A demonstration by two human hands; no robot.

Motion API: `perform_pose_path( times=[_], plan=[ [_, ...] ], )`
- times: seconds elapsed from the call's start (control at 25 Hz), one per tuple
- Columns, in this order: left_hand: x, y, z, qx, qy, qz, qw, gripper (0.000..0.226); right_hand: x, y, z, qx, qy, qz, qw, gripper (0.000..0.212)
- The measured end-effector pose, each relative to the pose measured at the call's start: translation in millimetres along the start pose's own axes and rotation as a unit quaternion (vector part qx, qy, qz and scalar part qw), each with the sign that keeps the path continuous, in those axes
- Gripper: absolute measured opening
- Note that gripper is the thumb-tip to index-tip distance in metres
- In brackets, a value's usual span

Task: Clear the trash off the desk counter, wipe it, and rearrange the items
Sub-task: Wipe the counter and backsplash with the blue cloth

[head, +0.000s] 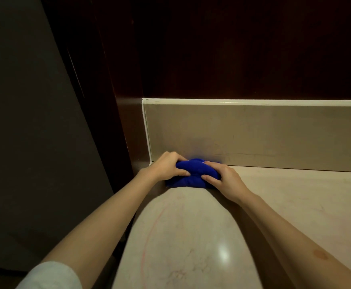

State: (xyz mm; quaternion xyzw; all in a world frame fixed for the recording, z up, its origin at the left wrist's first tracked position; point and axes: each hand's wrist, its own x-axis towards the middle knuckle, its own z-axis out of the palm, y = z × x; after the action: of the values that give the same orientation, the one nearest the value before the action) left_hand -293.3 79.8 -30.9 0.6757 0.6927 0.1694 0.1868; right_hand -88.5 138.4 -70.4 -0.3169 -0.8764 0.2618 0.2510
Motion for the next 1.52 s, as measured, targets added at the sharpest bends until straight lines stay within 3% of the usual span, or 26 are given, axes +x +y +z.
perform_pose_path(
  times=[0.12, 0.44, 1.08, 1.52],
  plan=[
    [-14.7, 2.9, -3.9, -0.018, -0.039, -0.004, 0.999, 0.047, -14.8, -6.7, -1.5, -0.01, -0.003, 0.004, 1.0, 0.039],
    [-84.4, 13.7, 5.8, -0.061, -0.058, -0.015, 0.996, 0.052, -70.9, -33.1, 1.0, -0.014, -0.035, -0.019, 0.999, 0.043],
    [-262.0, 64.0, 44.9, -0.076, -0.024, -0.019, 0.997, 0.044, -220.3, -103.3, 8.7, -0.018, -0.054, -0.077, 0.995, 0.045],
    [-299.9, 74.7, 60.8, -0.06, 0.005, 0.009, 0.998, 0.049, -251.6, -107.8, 16.1, -0.019, -0.051, -0.1, 0.993, 0.049]
  ],
)
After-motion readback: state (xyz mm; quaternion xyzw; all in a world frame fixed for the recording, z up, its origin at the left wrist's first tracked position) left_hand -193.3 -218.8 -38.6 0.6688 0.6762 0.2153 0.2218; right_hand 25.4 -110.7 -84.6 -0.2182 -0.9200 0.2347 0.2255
